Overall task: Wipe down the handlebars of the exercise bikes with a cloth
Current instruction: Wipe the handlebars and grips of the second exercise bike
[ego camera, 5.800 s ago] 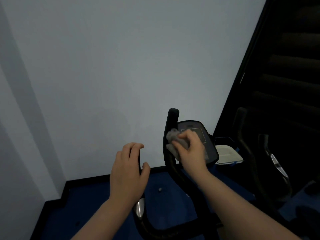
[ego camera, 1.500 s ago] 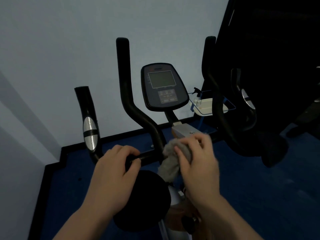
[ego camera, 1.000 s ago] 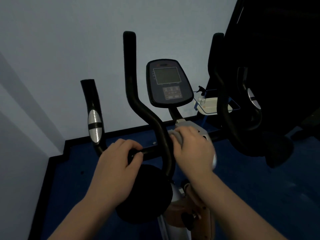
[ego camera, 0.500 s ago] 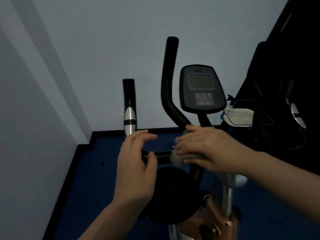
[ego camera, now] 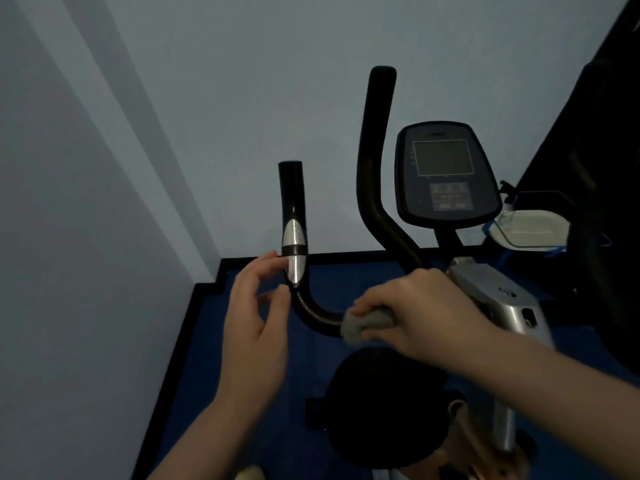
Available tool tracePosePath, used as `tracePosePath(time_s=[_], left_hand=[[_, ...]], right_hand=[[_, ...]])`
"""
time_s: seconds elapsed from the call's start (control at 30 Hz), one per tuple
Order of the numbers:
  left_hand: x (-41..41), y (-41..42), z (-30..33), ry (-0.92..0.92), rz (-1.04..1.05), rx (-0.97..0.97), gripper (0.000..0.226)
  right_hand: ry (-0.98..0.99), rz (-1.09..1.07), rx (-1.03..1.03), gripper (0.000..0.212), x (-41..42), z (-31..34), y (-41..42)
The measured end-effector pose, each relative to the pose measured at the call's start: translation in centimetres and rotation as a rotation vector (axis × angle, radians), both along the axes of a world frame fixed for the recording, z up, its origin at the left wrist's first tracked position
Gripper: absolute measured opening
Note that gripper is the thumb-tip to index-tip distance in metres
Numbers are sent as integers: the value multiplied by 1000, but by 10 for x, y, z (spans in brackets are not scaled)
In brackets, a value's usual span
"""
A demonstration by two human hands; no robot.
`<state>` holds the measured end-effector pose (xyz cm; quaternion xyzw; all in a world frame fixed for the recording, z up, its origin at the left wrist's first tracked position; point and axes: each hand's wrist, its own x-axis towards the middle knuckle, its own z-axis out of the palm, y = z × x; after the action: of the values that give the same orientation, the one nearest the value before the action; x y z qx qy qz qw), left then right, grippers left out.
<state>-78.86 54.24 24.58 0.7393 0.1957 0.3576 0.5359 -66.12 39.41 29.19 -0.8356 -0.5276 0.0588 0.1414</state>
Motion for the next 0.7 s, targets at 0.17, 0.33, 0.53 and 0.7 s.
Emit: tracePosePath(time_s=[0.17, 0.33, 0.53, 0.7], left_hand=[[12, 24, 6, -2, -11, 12, 38], [21, 43, 11, -14, -146, -2, 31], [29, 67, 9, -8, -288, -56, 31], [40, 87, 5, -18, -341, -53, 27]], right_hand=[[314, -220, 226, 29, -22, -5, 48], [163, -341, -45, 31, -30, -3, 26], [227, -524, -9, 42, -61, 2, 87], [268, -730, 72, 18, -83, -10, 90]])
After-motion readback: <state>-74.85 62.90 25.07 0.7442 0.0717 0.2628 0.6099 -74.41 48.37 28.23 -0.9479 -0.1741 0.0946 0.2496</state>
